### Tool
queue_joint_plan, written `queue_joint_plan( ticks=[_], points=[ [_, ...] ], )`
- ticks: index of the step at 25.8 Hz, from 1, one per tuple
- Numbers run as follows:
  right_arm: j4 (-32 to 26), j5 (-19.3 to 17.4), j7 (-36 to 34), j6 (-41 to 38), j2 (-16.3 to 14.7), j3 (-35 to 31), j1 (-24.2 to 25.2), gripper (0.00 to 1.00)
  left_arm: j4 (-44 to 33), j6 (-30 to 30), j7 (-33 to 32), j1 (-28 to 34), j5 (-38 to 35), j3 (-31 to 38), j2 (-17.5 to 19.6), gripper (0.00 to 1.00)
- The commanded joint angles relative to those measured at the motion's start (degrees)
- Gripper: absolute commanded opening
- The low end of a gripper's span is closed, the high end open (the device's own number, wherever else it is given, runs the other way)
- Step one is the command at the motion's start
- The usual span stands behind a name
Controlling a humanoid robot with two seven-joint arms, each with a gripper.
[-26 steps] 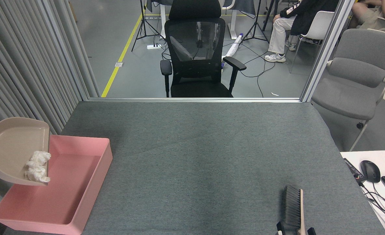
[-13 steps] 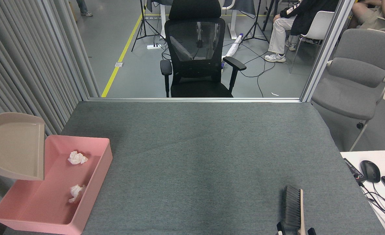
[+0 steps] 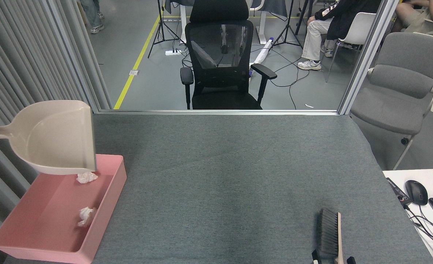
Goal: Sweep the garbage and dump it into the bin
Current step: 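Bring the dustpan back and lower it onto the table with the left gripper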
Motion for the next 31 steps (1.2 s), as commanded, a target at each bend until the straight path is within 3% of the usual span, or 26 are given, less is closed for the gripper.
queue_joint_plan(
  ticks=[1,4,7,10,14,18,22,26,31],
  points=[
    [0.00,-0.02,0.03,0.02,-0.08,-0.32,0.22,1.00,-12.02,4.90,0.79,4.11,2.27,-1.83,-7.01,0.08],
    [0.00,-0.02,0.03,0.11,-0.17,-0.49,0.31,1.00,-18.26,5.16,2.37,7.62,-2.21,-6.92,-12.11,0.08],
    [0.00,-0.02,-0.06,0.20,-0.08,-0.49,0.39,1.00,-23.28,5.16,2.46,12.46,-7.57,-7.72,-21.34,0.08],
    [0.00,-0.02,0.03,0.20,0.00,-0.40,0.48,1.00,-25.21,3.84,2.64,15.36,-9.77,-9.91,-27.58,0.08],
    [0.00,-0.10,0.03,0.20,0.00,-0.40,0.48,1.00,-24.33,-0.64,2.90,17.64,-15.22,-15.63,-30.13,0.11],
    [0.00,-1.25,-0.06,0.11,-0.08,-0.40,0.66,1.00,-20.73,-2.57,4.22,17.99,-20.84,-16.68,-35.75,0.11],
    [-0.09,-1.33,-0.06,0.11,-0.17,-0.40,0.75,1.00,-13.35,-6.62,4.83,17.73,-25.50,-16.68,-37.16,0.11],
    [-0.09,-1.33,-0.06,0.11,-0.17,-0.40,0.75,1.00,-5.79,-11.01,7.21,16.15,-25.85,-16.42,-37.33,0.11],
    [-0.09,-1.42,-0.06,0.02,-0.17,-0.40,0.66,1.00,-0.86,-12.33,9.93,13.78,-25.85,-16.33,-38.48,0.12]
  ],
)
